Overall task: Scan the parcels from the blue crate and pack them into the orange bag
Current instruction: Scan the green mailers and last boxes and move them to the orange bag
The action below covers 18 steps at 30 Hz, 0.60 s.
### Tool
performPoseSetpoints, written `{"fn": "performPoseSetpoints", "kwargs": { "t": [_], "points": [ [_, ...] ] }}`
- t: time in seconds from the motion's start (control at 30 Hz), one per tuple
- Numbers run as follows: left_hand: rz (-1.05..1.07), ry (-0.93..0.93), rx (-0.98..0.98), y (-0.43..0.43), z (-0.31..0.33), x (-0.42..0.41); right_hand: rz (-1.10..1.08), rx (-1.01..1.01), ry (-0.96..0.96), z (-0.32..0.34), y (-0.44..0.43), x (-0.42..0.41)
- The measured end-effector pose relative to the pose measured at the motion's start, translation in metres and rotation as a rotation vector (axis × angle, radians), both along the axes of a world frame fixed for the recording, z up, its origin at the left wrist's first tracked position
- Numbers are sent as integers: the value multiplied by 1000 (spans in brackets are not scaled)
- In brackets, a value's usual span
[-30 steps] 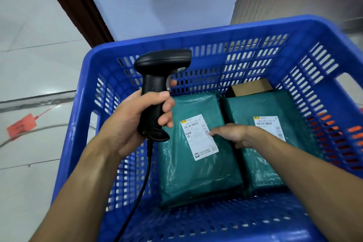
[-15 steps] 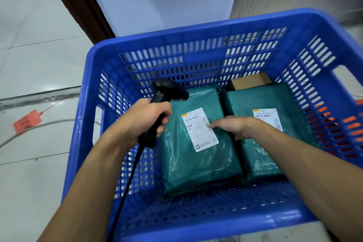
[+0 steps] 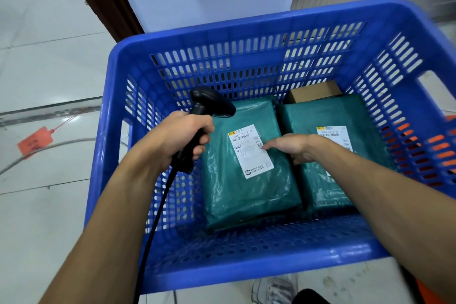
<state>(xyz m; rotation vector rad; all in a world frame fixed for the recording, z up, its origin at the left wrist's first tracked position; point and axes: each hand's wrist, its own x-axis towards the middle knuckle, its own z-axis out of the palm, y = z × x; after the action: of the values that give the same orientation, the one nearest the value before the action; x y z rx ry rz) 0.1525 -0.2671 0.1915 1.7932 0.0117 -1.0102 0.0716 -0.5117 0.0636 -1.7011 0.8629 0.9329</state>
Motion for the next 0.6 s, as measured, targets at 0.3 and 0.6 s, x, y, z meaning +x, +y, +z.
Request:
{"fn": "performPoseSetpoints", "kwargs": {
  "t": [0.3,0.6],
  "points": [
    [-105,47,36,5,1,2,51,-6,1,2,-1,-1],
    [-141,45,114,6,4,0,47,10,2,3,-2,-1]
  ]
}}
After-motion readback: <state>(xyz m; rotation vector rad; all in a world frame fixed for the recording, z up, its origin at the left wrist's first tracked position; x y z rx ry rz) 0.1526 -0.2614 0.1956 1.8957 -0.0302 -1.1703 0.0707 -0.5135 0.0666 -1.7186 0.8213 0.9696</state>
